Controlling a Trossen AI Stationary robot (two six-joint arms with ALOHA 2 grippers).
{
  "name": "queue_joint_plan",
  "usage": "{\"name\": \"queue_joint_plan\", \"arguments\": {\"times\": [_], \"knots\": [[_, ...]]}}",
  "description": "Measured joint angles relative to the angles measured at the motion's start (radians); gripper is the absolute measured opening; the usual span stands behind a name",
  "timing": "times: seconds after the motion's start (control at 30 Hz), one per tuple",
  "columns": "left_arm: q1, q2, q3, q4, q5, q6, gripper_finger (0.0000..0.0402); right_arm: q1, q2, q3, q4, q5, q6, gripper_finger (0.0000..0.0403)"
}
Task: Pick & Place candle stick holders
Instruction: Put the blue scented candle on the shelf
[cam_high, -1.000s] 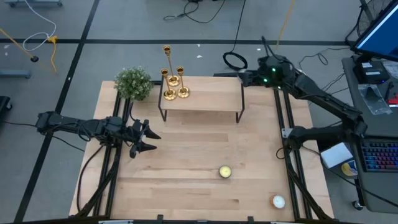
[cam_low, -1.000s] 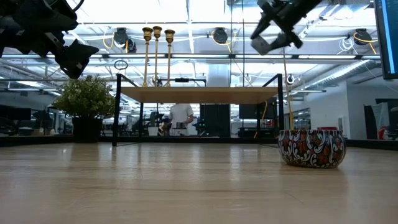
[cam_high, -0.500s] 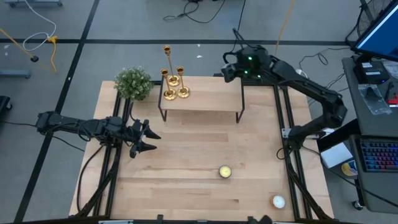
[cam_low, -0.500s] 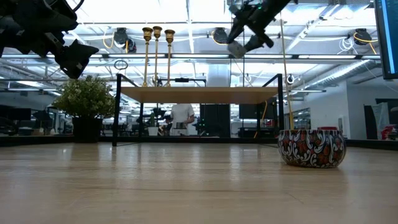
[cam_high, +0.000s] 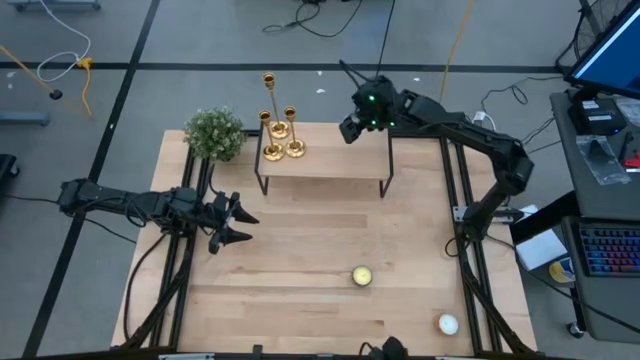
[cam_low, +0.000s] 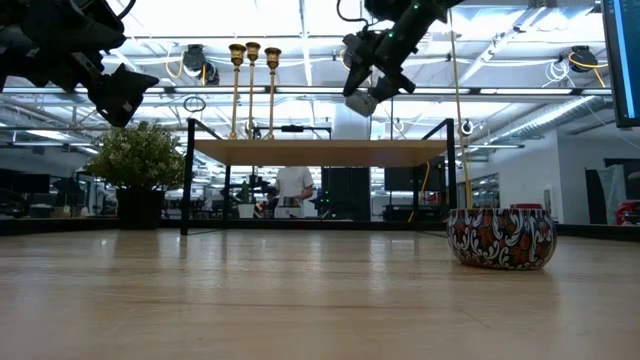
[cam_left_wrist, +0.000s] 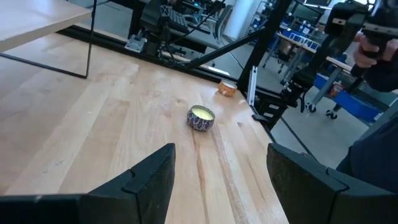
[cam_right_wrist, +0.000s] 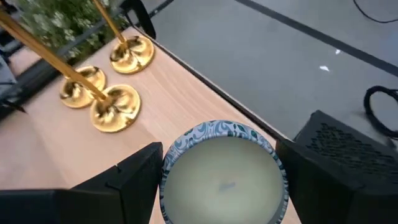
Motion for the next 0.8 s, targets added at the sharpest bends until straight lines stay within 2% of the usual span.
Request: {"name": "queue_joint_plan", "arguments": {"times": [0.47, 0.8], "knots": [[0.000, 0.000, 0.000, 0.000, -0.001, -0.008, 0.0253, 0.009, 0.181, 0.163, -0.114, 0.005, -0.123, 0.0281], [0.000, 0.000, 0.000, 0.000, -0.001, -0.008, 0.0253, 0.008, 0.237, 0.169, -0.156, 0.009, -0.138, 0.0281]]}}
